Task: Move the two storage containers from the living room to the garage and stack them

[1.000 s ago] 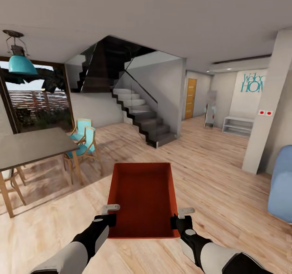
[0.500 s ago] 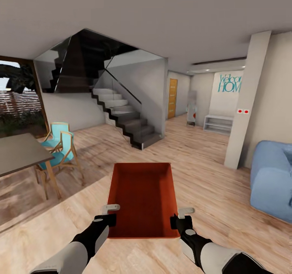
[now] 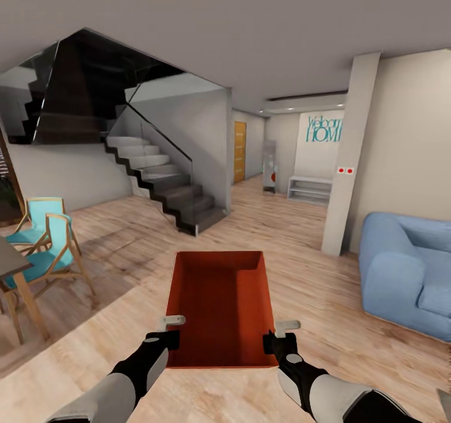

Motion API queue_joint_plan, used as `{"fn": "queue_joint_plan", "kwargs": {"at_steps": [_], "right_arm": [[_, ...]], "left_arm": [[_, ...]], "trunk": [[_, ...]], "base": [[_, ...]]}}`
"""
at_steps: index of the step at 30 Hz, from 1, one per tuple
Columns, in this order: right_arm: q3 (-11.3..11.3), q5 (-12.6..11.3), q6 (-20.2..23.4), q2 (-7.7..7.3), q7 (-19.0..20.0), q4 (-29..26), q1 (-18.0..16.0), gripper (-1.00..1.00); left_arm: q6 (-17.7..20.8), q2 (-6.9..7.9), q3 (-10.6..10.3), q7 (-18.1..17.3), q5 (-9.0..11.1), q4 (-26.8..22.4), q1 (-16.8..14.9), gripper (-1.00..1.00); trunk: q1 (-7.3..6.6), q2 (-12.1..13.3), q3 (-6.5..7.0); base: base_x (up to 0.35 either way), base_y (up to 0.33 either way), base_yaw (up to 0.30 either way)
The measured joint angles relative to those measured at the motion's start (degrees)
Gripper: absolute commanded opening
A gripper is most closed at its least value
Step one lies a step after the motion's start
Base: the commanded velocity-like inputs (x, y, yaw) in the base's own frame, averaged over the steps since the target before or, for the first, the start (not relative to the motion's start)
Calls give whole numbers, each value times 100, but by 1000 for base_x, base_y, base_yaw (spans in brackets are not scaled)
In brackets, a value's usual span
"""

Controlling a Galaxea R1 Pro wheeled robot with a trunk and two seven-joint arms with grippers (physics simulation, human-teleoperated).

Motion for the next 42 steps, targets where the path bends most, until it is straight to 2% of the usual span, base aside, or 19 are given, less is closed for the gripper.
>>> {"fn": "queue_joint_plan", "kwargs": {"at_steps": [15,26,42], "right_arm": [[-2,1,-4,0,-2,-1,-1,-100],[1,-2,-9,0,-1,1,-1,-100],[0,2,3,2,-1,-2,-2,-100]], "left_arm": [[-4,0,-6,2,4,2,-4,-100],[-6,0,-4,-1,1,-1,-1,-100],[-5,4,-11,2,14,4,-3,-100]], "trunk": [[0,0,0],[0,0,0],[0,0,0]], "base": [[321,128,-282],[322,32,-283],[322,0,-25]]}}
